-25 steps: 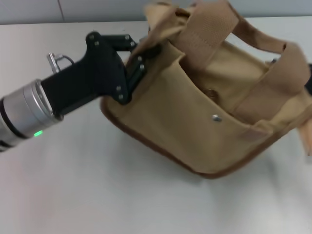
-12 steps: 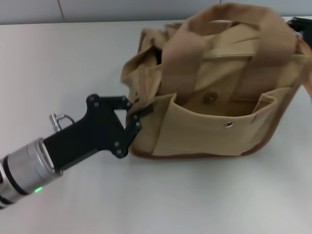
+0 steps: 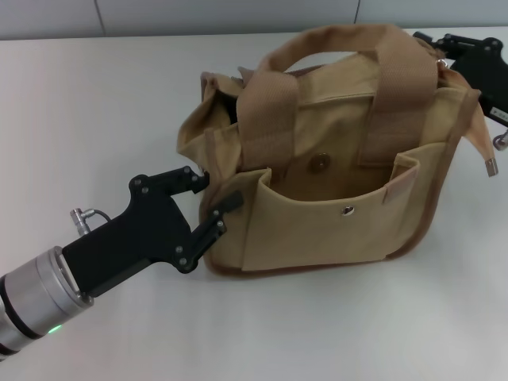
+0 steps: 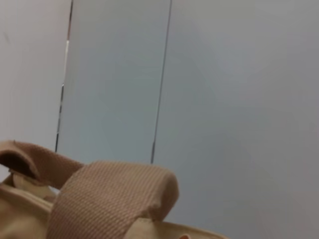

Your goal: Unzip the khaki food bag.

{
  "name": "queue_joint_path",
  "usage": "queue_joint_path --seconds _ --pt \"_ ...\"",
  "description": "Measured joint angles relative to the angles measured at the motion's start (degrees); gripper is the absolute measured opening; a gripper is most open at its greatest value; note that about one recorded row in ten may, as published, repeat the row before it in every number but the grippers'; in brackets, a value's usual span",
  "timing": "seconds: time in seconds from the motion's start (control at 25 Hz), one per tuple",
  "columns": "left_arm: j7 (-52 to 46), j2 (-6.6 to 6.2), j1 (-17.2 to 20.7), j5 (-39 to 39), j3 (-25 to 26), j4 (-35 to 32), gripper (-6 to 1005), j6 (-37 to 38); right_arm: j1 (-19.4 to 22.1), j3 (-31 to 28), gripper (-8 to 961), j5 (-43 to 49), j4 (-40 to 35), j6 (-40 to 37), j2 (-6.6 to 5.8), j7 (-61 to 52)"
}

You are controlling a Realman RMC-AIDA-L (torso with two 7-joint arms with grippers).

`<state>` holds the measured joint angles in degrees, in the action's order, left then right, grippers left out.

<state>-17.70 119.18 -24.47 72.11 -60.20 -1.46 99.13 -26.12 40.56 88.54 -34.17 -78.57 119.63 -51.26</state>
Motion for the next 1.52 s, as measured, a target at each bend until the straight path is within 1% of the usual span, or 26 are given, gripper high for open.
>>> queue_joint_path --seconds 0.04,0.2,0.24,0.28,0.4,0.44,0.48,0.56,0.64,0.72,0.76,0.8,0.84,0.88,1.0,1.04,1.08,1.12,1.16,1.2,1.24,1.28,1.4,1.44,1.48,1.52 --pt "-0.03 -0.01 0.02 -0.01 0.00 -0.26 163 0.01 0.74 0.08 125 -1.60 -0.01 -0.37 0.00 0.11" --pt "-0.05 -0.16 0.26 -0.06 0.24 -0.65 217 0.66 2.37 0.04 218 -6.21 0.34 -1.80 -0.06 1.29" --pt "-0.07 -0.30 1.14 -0.32 0.97 -1.16 260 2.00 3.66 -0.13 241 -10.22 1.33 -3.21 -0.19 2.40" --pt "-0.07 -0.30 1.14 -0.32 0.97 -1.16 302 2.00 3.66 -0.13 265 -10.22 1.33 -3.21 -0.19 2.40" --pt "-0.12 -0.40 2.80 -0.64 2.49 -2.63 430 4.58 5.72 -0.85 335 -17.43 2.98 -5.70 -0.25 3.70" --pt "-0.21 -0.43 3.94 -0.69 3.81 -3.56 469 7.19 6.83 -2.33 358 -22.32 4.89 -7.91 -0.29 4.08" --pt "-0.21 -0.43 3.94 -0.69 3.81 -3.56 507 7.19 6.83 -2.33 405 -22.32 4.89 -7.91 -0.29 4.08" --pt "-0.38 -0.54 4.74 -0.73 4.93 -3.93 584 10.08 7.61 -4.26 500 -25.80 7.37 -11.03 -0.40 4.09" --pt "-1.51 -0.65 5.53 -0.74 5.53 -4.49 661 12.48 8.74 -6.13 595 -27.32 9.99 -16.61 -0.63 2.41" --pt "-4.31 -0.66 6.47 -0.75 5.62 -6.25 739 13.97 9.21 -6.17 702 -27.15 10.19 -17.98 -0.72 1.35" --pt "-6.56 -0.66 7.05 -0.72 5.42 -7.62 778 14.52 10.36 -5.70 756 -25.75 10.12 -20.85 -1.04 -1.10" --pt "-6.56 -0.66 7.05 -0.72 5.42 -7.62 817 14.52 10.36 -5.70 756 -25.75 10.12 -20.85 -1.04 -1.10" --pt "-8.45 -0.65 7.45 -0.30 5.10 -8.86 856 14.78 11.10 -5.36 756 -21.93 9.91 -24.31 -1.63 -2.56" --pt "-8.45 -0.65 7.45 -0.30 5.10 -8.86 856 14.78 11.10 -5.36 756 -21.93 9.91 -24.31 -1.63 -2.56" --pt "-11.58 -0.84 7.60 2.23 3.60 -11.70 856 14.78 11.67 -5.33 757 -12.71 8.93 -30.52 -2.88 -3.43" --pt "-14.13 -1.12 7.45 4.75 2.44 -13.80 856 14.43 11.85 -5.34 757 -4.93 7.42 -34.61 -3.77 -3.86" --pt "-14.13 -1.12 7.45 4.75 2.44 -13.80 856 14.43 11.85 -5.34 757 -4.93 7.42 -34.61 -3.77 -3.86" --pt "-15.32 -1.25 7.30 6.36 2.21 -14.80 857 14.27 11.94 -5.36 757 2.20 5.55 -37.23 -4.19 -3.93" --pt "-16.25 -1.38 7.14 7.97 2.11 -15.57 857 14.15 11.94 -5.36 757 2.20 5.55 -37.23 -4.19 -3.93" --pt "-17.57 -1.54 6.85 10.02 2.09 -16.49 857 14.01 11.92 -5.36 757 5.85 4.41 -38.24 -4.25 -3.92" --pt "-19.85 -1.78 6.27 13.21 2.09 -17.60 857 13.74 11.58 -5.37 757 13.32 2.25 -39.53 -4.20 -3.93" --pt "-19.85 -1.78 6.27 13.21 2.09 -17.60 857 13.74 11.58 -5.37 757 13.32 2.25 -39.53 -4.20 -3.93" --pt "-22.78 -1.92 5.21 17.35 2.19 -18.50 857 12.86 10.13 -5.38 757 20.44 1.34 -40.02 -3.85 -4.57" --pt "-23.80 -1.95 4.48 19.23 2.30 -18.63 857 11.29 9.06 -5.42 757 22.72 1.45 -39.49 -3.52 -5.04" --pt "-23.80 -1.95 4.48 19.23 2.30 -18.63 857 11.29 9.06 -5.42 757 22.72 1.45 -39.49 -3.52 -5.04" --pt "-23.92 -1.91 4.32 19.57 2.27 -18.64 857 10.59 8.57 -5.47 757 23.63 1.48 -38.92 -3.25 -5.31"
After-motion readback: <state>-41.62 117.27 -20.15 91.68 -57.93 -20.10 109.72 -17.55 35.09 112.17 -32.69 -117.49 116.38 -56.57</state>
